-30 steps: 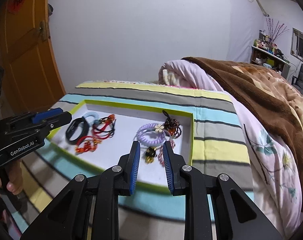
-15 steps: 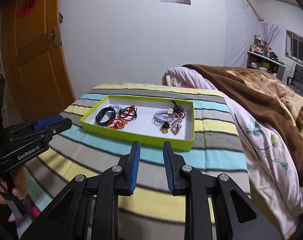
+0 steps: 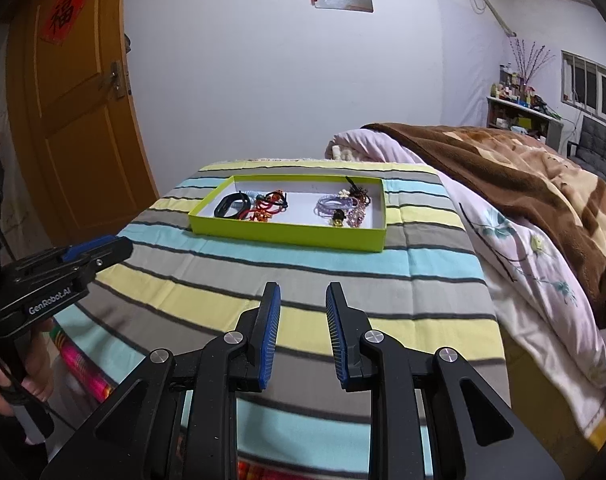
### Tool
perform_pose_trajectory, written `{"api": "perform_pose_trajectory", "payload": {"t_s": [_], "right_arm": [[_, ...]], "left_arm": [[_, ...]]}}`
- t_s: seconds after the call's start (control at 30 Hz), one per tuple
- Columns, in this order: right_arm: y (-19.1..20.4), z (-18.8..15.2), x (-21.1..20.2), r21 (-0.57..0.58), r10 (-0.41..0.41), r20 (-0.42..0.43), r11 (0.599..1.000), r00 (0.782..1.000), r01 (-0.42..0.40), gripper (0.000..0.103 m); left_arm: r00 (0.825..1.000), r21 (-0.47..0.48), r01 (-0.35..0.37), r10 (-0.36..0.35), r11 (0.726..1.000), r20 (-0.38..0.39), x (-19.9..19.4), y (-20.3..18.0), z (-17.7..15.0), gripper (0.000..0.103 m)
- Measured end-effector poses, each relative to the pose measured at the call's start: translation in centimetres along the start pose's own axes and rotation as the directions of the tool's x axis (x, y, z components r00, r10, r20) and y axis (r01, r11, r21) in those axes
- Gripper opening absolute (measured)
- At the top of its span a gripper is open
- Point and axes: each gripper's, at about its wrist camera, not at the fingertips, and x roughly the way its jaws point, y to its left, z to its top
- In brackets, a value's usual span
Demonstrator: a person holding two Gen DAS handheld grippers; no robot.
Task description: Organize jewelry
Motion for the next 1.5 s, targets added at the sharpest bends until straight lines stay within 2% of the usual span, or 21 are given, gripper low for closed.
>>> {"api": "perform_pose_trajectory", "payload": {"t_s": [0.2, 0.47, 1.5], "right_arm": [[0.5, -1.5, -1.0, -0.005, -0.017, -0.001, 1.0, 1.0, 0.017, 0.024], [1.5, -2.4, -1.8, -0.034, -0.016, 0.001, 0.999, 1.0, 0.016, 0.024], [1.6, -2.3, -1.9, -0.031, -0.018, -0.007, 0.999, 1.0, 0.017, 0.024]], "left_arm": [[0.999, 0.01, -0.032, 0.032, 0.999, 0.015, -1.5, -0.2, -1.3, 0.03], [0.999, 0.012, -0.041, 0.041, 0.999, -0.003, -1.9, -0.3, -2.7, 0.03], [0.999, 0.011, -0.045, 0.045, 0.999, -0.021, -1.7, -0.6, -2.9, 0.03]]}}
